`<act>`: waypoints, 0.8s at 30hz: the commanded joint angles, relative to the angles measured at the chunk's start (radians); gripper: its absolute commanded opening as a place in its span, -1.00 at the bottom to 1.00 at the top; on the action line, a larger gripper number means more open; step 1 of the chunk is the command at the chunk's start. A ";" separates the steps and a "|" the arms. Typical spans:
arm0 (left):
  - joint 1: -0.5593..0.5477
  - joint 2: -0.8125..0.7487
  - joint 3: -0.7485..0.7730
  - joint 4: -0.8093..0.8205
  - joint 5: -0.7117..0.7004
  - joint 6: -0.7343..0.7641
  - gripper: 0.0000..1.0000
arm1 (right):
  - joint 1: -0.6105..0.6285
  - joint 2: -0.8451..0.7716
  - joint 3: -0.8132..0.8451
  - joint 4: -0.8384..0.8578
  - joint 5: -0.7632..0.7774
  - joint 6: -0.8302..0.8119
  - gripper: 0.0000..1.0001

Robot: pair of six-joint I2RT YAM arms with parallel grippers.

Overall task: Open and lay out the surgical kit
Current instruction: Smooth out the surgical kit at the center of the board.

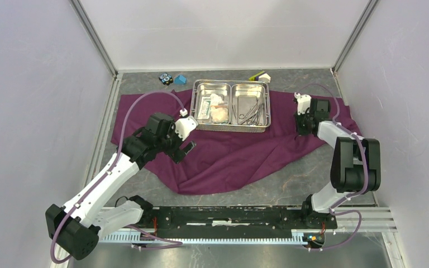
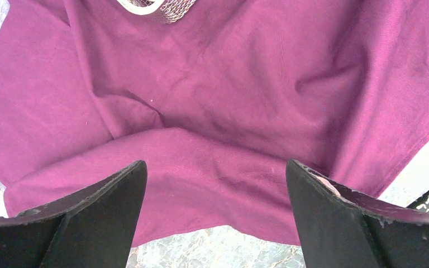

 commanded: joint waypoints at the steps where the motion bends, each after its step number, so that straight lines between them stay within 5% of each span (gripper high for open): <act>1: 0.002 -0.015 0.007 0.030 -0.017 0.002 1.00 | -0.031 -0.068 -0.022 -0.005 -0.005 -0.035 -0.99; 11: 0.002 -0.005 0.012 0.050 -0.017 0.027 1.00 | -0.113 -0.341 -0.164 -0.047 -0.017 -0.072 -0.99; 24: 0.002 -0.003 0.046 0.038 0.057 0.120 1.00 | -0.145 -0.777 -0.227 -0.311 0.205 -0.222 -0.99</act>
